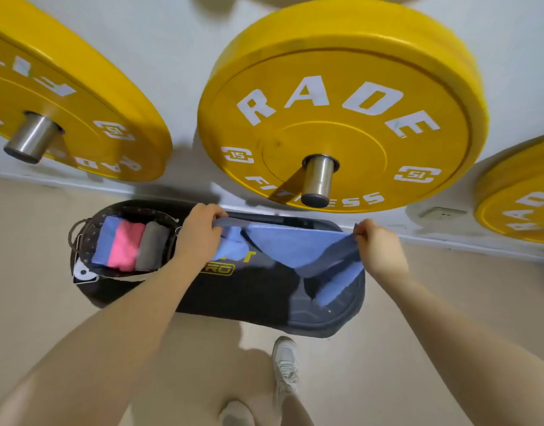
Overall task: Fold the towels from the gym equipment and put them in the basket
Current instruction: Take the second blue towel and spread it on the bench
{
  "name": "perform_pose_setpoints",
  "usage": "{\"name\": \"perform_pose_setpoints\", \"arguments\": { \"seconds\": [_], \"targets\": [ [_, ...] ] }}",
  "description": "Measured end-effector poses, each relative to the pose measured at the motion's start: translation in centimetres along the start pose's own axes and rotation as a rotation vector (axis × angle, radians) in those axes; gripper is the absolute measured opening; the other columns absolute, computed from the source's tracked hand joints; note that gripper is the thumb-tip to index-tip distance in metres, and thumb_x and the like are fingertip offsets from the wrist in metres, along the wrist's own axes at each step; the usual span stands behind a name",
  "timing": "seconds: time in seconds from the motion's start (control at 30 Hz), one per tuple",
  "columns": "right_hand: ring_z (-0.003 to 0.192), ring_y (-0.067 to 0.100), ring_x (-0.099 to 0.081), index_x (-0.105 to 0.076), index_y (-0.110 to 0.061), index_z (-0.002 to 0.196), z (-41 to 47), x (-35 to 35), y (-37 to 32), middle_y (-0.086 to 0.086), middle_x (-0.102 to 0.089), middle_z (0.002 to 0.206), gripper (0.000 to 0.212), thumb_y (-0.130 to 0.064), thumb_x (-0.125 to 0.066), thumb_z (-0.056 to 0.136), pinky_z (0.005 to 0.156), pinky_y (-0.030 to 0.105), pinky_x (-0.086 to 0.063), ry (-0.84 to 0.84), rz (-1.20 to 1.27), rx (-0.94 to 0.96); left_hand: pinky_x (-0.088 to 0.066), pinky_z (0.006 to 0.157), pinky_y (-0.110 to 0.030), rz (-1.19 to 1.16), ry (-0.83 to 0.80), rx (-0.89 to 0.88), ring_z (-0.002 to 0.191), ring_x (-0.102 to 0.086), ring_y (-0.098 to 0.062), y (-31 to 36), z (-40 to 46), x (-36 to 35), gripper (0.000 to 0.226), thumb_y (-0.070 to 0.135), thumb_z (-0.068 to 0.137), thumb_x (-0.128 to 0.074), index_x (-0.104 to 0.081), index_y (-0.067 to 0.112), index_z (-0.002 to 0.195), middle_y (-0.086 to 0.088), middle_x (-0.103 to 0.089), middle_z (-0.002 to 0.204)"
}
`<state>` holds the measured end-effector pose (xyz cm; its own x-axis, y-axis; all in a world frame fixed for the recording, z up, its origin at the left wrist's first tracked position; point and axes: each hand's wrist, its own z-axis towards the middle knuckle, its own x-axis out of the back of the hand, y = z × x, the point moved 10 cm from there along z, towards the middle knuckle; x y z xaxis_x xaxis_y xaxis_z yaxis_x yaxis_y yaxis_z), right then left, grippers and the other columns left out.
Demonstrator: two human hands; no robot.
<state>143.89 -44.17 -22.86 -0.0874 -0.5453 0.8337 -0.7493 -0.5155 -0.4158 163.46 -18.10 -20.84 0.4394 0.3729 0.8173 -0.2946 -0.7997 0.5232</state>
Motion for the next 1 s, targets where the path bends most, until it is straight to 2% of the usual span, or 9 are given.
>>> {"name": "perform_pose_setpoints", "arguments": {
  "seconds": [0.1, 0.2, 0.4, 0.6, 0.67, 0.73, 0.83, 0.9, 1.0],
  "targets": [
    [0.089, 0.040, -0.056, -0.056, -0.005, 0.098, 1.1, 0.7, -0.1, 0.023, -0.063, 0.100, 0.018, -0.012, -0.039, 0.096, 0.064, 0.032, -0.034, 0.098, -0.049, 0.069, -0.036, 0.080, -0.027, 0.005, 0.070, -0.126, 0.092, -0.051, -0.026, 1.3, 1.2, 0.0, 0.022, -0.004, 0.086, -0.050, -0.061, 0.000, 0.104, -0.017, -0.052, 0.105],
    [0.090, 0.037, -0.052, -0.053, -0.008, 0.101, 1.1, -1.3, 1.1, 0.019, -0.057, 0.103, 0.018, -0.014, -0.036, 0.097, 0.064, 0.033, -0.035, 0.074, -0.155, 0.075, -0.041, 0.080, -0.042, 0.086, 0.100, -0.219, 0.092, -0.054, -0.033, 0.6, 1.9, -2.0, 0.024, -0.007, 0.083, -0.053, -0.065, 0.002, 0.102, -0.019, -0.054, 0.103],
    [0.090, 0.028, -0.038, -0.040, -0.008, 0.099, 1.6, -13.3, 7.5, 0.011, -0.045, 0.096, 0.009, -0.007, -0.033, 0.094, 0.068, 0.037, -0.039, -0.082, -0.334, 0.014, -0.048, 0.066, -0.047, 0.339, -0.005, -0.409, 0.073, -0.061, -0.039, -5.2, 2.2, -14.3, 0.014, -0.003, 0.071, -0.065, -0.071, 0.005, 0.082, -0.016, -0.064, 0.083],
    [0.103, 0.032, -0.055, -0.042, -0.010, 0.113, 3.2, -26.7, 14.5, 0.011, -0.063, 0.102, 0.025, -0.003, -0.040, 0.089, 0.093, 0.035, -0.035, -0.178, -0.632, 0.044, -0.042, 0.074, -0.044, 0.361, 0.003, -0.371, 0.089, -0.058, -0.036, -13.4, 2.9, -25.7, 0.016, 0.006, 0.084, -0.056, -0.067, 0.006, 0.096, -0.014, -0.063, 0.096],
    [0.100, 0.029, -0.057, -0.043, -0.012, 0.105, 4.0, -29.1, 16.1, 0.008, -0.065, 0.094, 0.016, -0.007, -0.037, 0.091, 0.112, 0.037, -0.022, -0.140, -0.636, 0.073, -0.040, 0.074, -0.043, 0.341, 0.015, -0.366, 0.092, -0.057, -0.036, -15.3, 3.4, -28.0, 0.017, 0.007, 0.087, -0.053, -0.066, 0.006, 0.098, -0.013, -0.063, 0.098],
    [0.098, 0.027, -0.058, -0.041, -0.016, 0.097, 4.5, -30.3, 17.1, 0.007, -0.065, 0.090, 0.010, -0.010, -0.034, 0.093, 0.117, 0.038, -0.014, -0.110, -0.617, 0.100, -0.039, 0.074, -0.041, 0.333, 0.000, -0.386, 0.093, -0.058, -0.035, -16.5, 4.0, -29.9, 0.016, 0.010, 0.088, -0.054, -0.067, 0.008, 0.097, -0.012, -0.063, 0.098],
    [0.095, 0.027, -0.058, -0.043, -0.015, 0.102, 4.9, -30.8, 17.1, 0.007, -0.065, 0.088, 0.015, -0.009, -0.034, 0.093, 0.116, 0.035, -0.013, -0.044, -0.657, 0.178, -0.043, 0.075, -0.037, 0.311, -0.116, -0.457, 0.092, -0.057, -0.030, -17.7, 4.3, -32.1, 0.024, 0.026, 0.083, -0.066, -0.063, 0.008, 0.098, -0.009, -0.060, 0.101],
    [0.090, 0.030, -0.056, -0.043, -0.015, 0.103, 4.8, -30.9, 17.3, 0.006, -0.063, 0.083, 0.016, -0.007, -0.036, 0.092, 0.111, 0.034, -0.023, -0.037, -0.679, 0.196, -0.047, 0.067, -0.038, 0.311, -0.204, -0.551, 0.081, -0.056, -0.031, -18.0, 3.5, -33.1, 0.028, 0.025, 0.075, -0.075, -0.060, 0.004, 0.086, -0.012, -0.057, 0.092],
    [0.079, 0.029, -0.049, -0.044, -0.019, 0.107, 4.0, -31.3, 17.4, 0.002, -0.049, 0.076, 0.017, -0.012, -0.039, 0.093, 0.076, 0.031, -0.041, -0.083, -0.724, 0.210, -0.041, 0.063, -0.034, 0.337, -0.206, -0.555, 0.074, -0.055, -0.031, -19.2, 3.2, -32.8, 0.013, 0.013, 0.072, -0.062, -0.057, 0.004, 0.080, -0.011, -0.054, 0.080]
  ]
}}
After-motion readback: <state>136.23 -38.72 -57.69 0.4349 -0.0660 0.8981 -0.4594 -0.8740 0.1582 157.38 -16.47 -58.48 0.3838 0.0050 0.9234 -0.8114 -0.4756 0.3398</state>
